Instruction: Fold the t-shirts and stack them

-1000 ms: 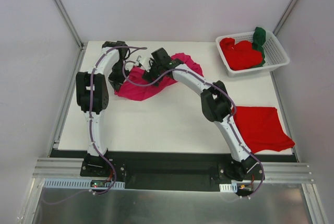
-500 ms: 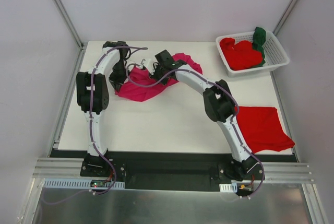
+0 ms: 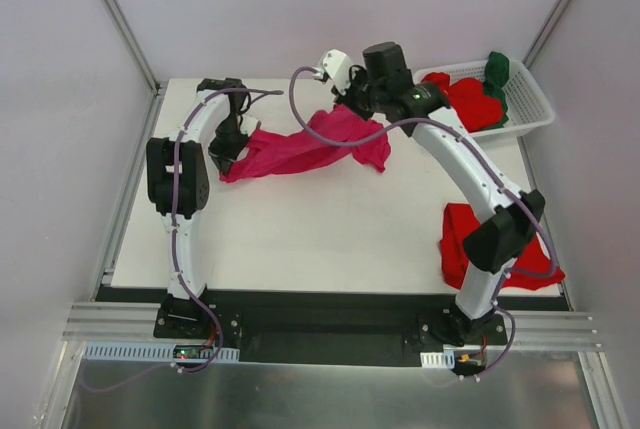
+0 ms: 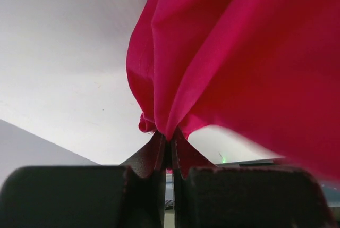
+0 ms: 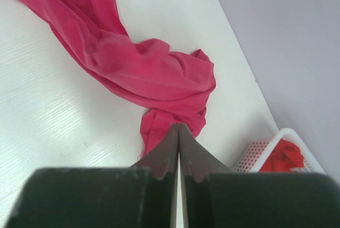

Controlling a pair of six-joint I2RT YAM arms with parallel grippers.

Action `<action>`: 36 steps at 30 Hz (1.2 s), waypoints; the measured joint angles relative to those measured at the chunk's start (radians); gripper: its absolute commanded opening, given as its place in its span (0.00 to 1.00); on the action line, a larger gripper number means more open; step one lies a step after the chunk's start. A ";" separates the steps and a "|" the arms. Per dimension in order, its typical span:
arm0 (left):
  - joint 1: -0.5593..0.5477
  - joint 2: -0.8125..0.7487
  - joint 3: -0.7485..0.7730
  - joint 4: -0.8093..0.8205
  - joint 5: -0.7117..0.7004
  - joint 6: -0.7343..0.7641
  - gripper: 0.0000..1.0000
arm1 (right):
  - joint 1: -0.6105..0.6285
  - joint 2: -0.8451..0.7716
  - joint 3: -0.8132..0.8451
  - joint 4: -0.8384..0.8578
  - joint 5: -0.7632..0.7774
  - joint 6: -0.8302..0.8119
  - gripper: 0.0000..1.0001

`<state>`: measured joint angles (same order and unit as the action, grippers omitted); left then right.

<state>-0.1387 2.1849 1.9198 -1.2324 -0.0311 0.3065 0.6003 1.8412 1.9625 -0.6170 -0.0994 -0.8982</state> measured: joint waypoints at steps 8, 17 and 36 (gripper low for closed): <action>0.000 0.022 0.028 -0.002 -0.035 0.001 0.00 | -0.001 -0.190 -0.133 -0.156 0.056 -0.039 0.03; 0.000 0.033 0.029 -0.001 -0.052 0.001 0.00 | 0.008 -0.224 -0.265 -0.235 0.061 -0.014 0.46; 0.000 0.023 -0.029 0.002 -0.058 0.000 0.00 | 0.044 0.524 0.160 0.090 0.098 -0.100 0.98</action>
<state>-0.1383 2.2082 1.8908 -1.2301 -0.0887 0.3065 0.6445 2.3653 2.1227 -0.5266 -0.0013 -0.9981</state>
